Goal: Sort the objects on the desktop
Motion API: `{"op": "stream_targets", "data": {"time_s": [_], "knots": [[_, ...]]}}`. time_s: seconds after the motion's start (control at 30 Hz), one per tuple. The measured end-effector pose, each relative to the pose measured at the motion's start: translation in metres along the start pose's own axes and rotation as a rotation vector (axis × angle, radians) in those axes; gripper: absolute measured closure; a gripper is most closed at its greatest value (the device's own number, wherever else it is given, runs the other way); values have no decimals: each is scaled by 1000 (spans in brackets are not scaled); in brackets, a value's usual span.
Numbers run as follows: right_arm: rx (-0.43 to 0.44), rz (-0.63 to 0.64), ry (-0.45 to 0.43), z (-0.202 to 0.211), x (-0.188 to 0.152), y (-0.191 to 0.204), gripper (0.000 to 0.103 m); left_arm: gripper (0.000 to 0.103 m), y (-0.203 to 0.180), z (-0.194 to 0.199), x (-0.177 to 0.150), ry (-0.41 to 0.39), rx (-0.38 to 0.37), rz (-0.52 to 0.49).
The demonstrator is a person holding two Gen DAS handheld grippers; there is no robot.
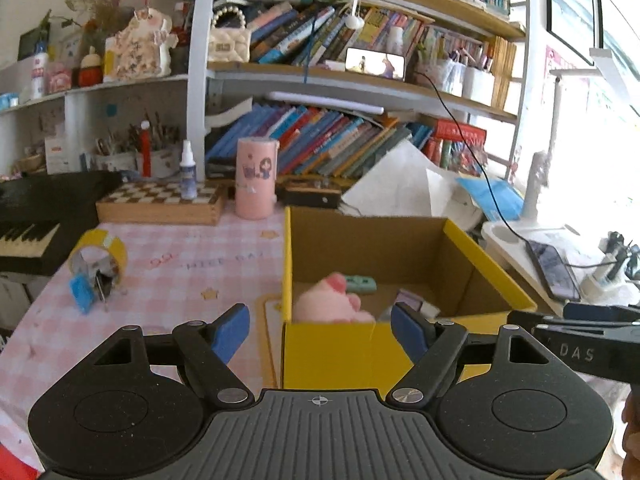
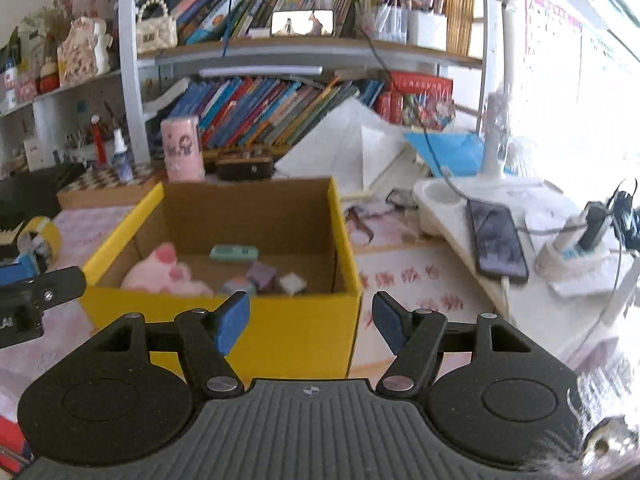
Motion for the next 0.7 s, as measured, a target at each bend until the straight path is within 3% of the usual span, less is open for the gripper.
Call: {"op": "stream_targets", "data": {"time_s": [0.33,0.7], "knots": [[-13,-20,73,22,-38,36,35,23,34,23,-34,66,-18,0],[-22,-4,113,44,-79,93,34,23,86,50,-71,151,42,-30]]}}
Point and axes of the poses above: each gripper's, at about its wrist camera, not at the fingertips, and z roughly against the way its jaws point, y to its left, x to its top, the point moved 4 cm from there along -z, roughly the way its jaws point, and after that the axes turned 11 degrees about y, right-handed, at the moved point
